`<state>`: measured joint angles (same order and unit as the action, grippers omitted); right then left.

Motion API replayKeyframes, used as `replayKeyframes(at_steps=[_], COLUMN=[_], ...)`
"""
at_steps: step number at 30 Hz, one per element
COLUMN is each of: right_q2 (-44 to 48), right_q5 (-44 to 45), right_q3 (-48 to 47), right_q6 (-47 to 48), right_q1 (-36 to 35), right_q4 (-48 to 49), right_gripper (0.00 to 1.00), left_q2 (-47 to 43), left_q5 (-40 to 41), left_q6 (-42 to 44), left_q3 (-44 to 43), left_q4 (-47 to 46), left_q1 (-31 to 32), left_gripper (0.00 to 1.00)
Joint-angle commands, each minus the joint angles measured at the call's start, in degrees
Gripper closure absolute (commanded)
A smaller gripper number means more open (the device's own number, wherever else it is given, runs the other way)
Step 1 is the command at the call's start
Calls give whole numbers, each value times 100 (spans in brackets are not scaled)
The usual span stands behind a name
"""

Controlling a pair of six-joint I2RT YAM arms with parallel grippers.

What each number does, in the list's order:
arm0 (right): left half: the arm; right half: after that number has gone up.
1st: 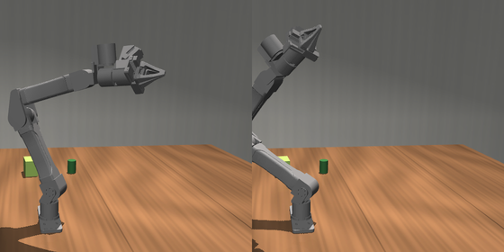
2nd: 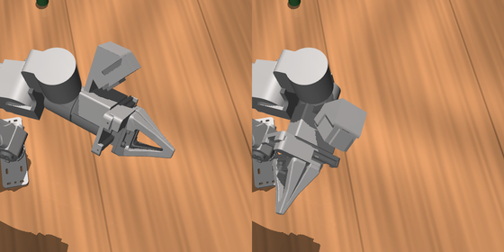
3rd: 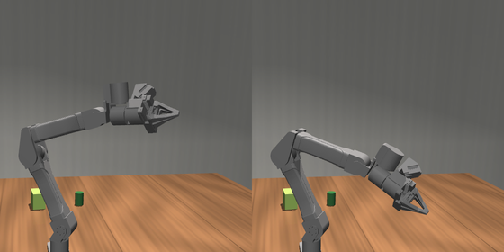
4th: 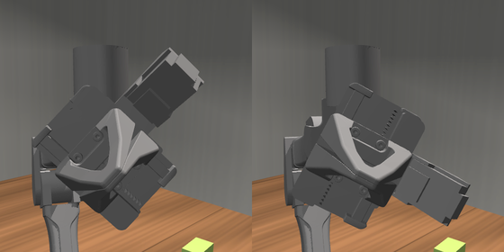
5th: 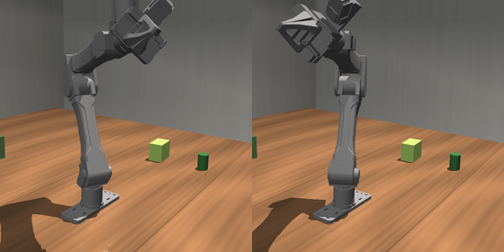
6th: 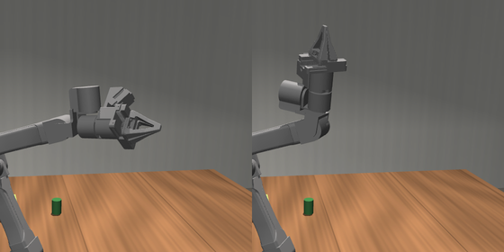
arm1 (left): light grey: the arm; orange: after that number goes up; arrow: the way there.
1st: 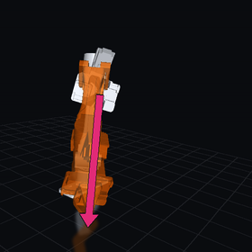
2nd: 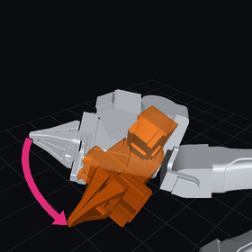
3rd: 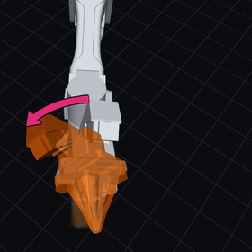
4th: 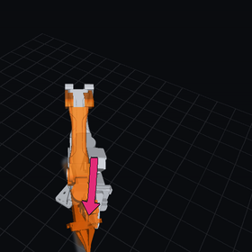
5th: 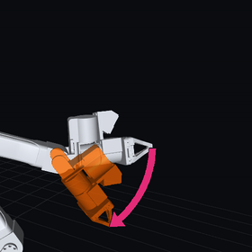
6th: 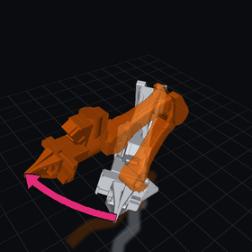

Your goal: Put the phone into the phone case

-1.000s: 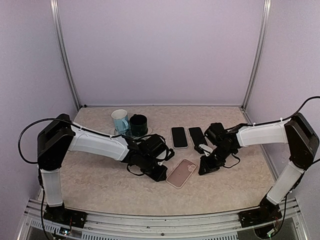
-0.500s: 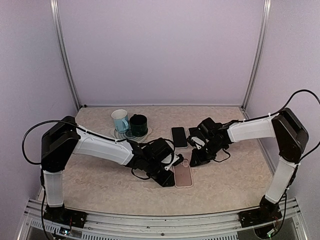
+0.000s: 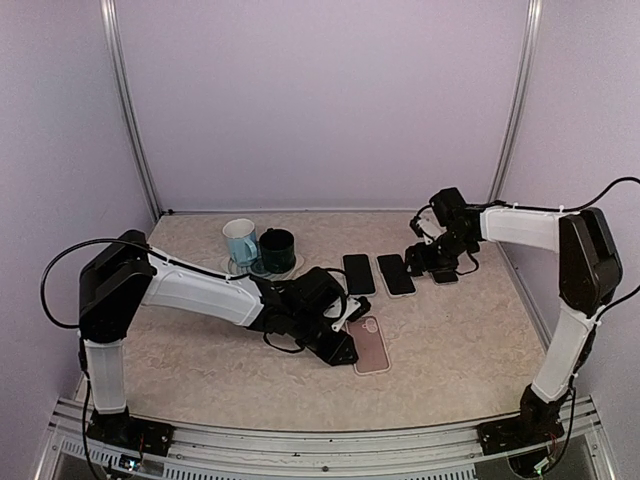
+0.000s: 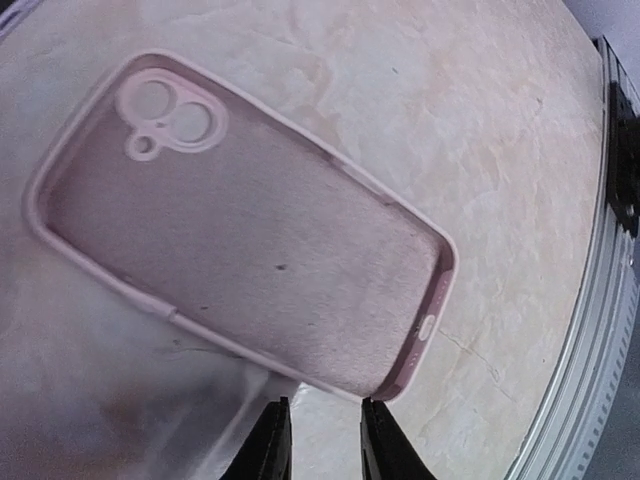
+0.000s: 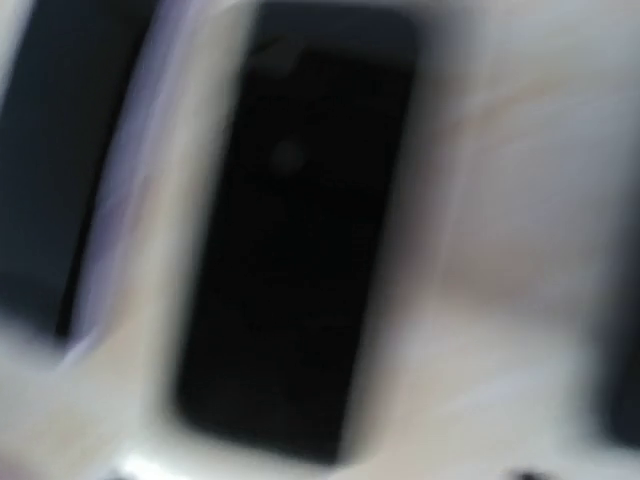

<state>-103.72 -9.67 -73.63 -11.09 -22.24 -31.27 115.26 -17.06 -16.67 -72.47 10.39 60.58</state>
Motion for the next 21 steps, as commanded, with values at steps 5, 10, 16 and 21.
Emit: replayKeyframes(at_steps=[5, 10, 16, 21], right_q2=[-1453, -2572, -3214, -3146], right_q5=[542, 608, 1104, 1326], right_q3=[-1760, -2898, -3568, -3479], right_q6=[649, 763, 884, 969], right_q1=[962, 1197, 1221, 1224], right_q4=[-666, -1142, -1636, -1683], right_gripper=[1, 1, 1, 1], left_q2=[-1220, -1998, -2863, -2964], left_q5=[2147, 3718, 4555, 4621], left_q6=[-139, -170, -151, -79], left_q3=[470, 878, 1671, 1802], left_q4=[-71, -311, -1134, -1183], left_q1=[-358, -342, -335, -336], left_gripper=[49, 22, 1, 1])
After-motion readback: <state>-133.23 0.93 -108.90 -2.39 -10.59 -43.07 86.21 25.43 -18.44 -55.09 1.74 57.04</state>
